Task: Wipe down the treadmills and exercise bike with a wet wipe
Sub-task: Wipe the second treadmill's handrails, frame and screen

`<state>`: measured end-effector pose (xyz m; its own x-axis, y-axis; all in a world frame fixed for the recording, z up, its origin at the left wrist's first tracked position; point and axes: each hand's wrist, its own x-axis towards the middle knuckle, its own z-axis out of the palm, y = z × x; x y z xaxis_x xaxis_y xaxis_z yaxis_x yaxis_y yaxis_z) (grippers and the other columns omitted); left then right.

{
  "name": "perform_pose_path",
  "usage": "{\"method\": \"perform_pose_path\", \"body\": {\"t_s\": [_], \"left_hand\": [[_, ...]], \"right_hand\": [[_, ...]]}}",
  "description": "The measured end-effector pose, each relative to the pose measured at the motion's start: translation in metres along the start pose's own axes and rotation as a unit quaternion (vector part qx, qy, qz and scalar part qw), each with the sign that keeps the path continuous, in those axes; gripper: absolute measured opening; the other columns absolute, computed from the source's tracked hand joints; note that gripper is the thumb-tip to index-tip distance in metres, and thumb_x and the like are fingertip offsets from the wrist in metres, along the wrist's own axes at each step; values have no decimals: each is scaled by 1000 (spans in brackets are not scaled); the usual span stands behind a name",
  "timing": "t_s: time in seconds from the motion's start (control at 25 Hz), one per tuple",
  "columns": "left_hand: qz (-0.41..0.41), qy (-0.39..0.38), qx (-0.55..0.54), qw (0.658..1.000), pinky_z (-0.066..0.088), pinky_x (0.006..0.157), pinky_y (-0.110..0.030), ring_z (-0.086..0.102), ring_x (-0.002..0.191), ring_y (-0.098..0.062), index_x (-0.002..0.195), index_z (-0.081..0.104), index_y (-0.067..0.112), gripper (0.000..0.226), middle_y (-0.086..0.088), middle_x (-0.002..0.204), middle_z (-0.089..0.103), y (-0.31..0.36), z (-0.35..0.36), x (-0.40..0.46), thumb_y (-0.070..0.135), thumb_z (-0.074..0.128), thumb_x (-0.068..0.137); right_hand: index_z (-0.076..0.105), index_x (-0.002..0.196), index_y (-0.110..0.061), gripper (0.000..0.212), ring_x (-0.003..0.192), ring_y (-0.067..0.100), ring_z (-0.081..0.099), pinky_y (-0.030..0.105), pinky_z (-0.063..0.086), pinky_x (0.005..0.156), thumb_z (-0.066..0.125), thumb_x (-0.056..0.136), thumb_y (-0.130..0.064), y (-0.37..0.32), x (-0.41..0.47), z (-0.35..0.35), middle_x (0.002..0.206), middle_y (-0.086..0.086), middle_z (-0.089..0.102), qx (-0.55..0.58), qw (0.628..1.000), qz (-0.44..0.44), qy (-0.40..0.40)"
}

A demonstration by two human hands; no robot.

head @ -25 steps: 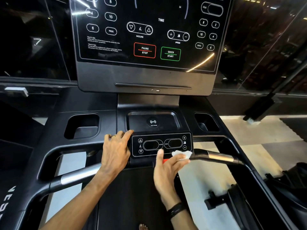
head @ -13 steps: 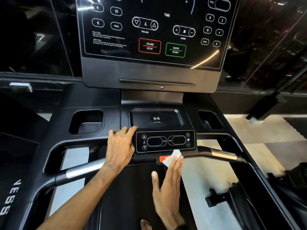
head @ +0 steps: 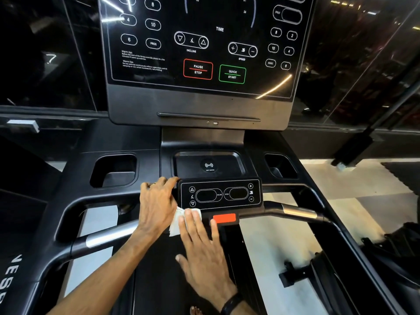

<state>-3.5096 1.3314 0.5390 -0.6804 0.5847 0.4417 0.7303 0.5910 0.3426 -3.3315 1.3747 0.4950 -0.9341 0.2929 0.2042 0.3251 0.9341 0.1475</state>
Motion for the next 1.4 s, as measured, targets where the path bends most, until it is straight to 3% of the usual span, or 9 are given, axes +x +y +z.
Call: {"method": "perform_pose_path", "body": {"t_s": [0.12,0.28,0.52,0.68,0.8,0.92,1.0,1.16,1.4], "left_hand": [[-13,-6,3,1000,38,74,-41,59,63,-29,109,70,14,42,-5,79,66,0,0,-1,-5,58,74],[-11,-9,11,1000,38,73,-41,57,61,-28,109,70,13,42,-5,78,66,1,0,-1,-6,60,73],[-23,-4,-33,999,40,75,-41,61,68,-26,110,67,12,39,-4,83,69,2,-1,-1,12,39,83],[-71,12,-108,992,37,76,-39,64,72,-26,110,62,10,31,-3,88,71,4,-1,-2,16,41,88],[-64,23,-124,990,30,73,-36,61,72,-25,115,55,10,29,-1,89,68,2,-2,-6,6,52,87],[-42,27,-113,992,27,71,-36,57,67,-24,118,51,12,35,2,87,65,1,-4,-7,16,45,84],[-29,22,-94,995,32,72,-38,60,66,-25,117,53,12,38,1,88,68,0,-4,-5,10,42,81],[-43,4,-69,997,37,75,-40,65,70,-26,118,55,10,54,-2,83,70,-1,-2,-5,-14,53,69],[-54,5,-63,997,32,76,-35,64,70,-25,118,57,11,51,2,79,70,3,0,-4,-13,56,73]], "right_hand": [[16,160,-9,96,155,27,10,56,7,122,61,88,-53,19,-5,1,168,11,8,-11,996,87,-1],[12,158,0,92,154,36,6,56,8,121,39,93,-59,-4,7,-7,167,20,4,46,986,157,2],[6,160,-4,86,155,31,-2,54,-1,122,42,100,-55,14,46,-26,168,15,-2,80,994,56,39],[7,161,-8,75,156,25,-6,52,-5,123,21,105,-56,29,65,-37,169,10,-1,81,996,-4,25],[24,157,-9,76,153,27,15,52,-8,123,16,103,-61,27,89,-51,163,8,26,93,995,-18,35],[51,134,-14,68,122,20,48,52,-5,124,14,102,-62,27,108,-64,123,-2,56,90,995,-4,49],[56,122,-21,66,110,16,53,50,-5,125,10,101,-64,41,107,-63,112,-8,60,87,994,20,64],[60,121,-27,61,116,12,55,50,-3,125,11,104,-59,111,83,-44,116,-12,62,76,988,100,89],[62,122,-26,53,120,13,53,47,-3,125,23,101,-55,157,70,-37,122,-12,61,143,963,208,92]]}}
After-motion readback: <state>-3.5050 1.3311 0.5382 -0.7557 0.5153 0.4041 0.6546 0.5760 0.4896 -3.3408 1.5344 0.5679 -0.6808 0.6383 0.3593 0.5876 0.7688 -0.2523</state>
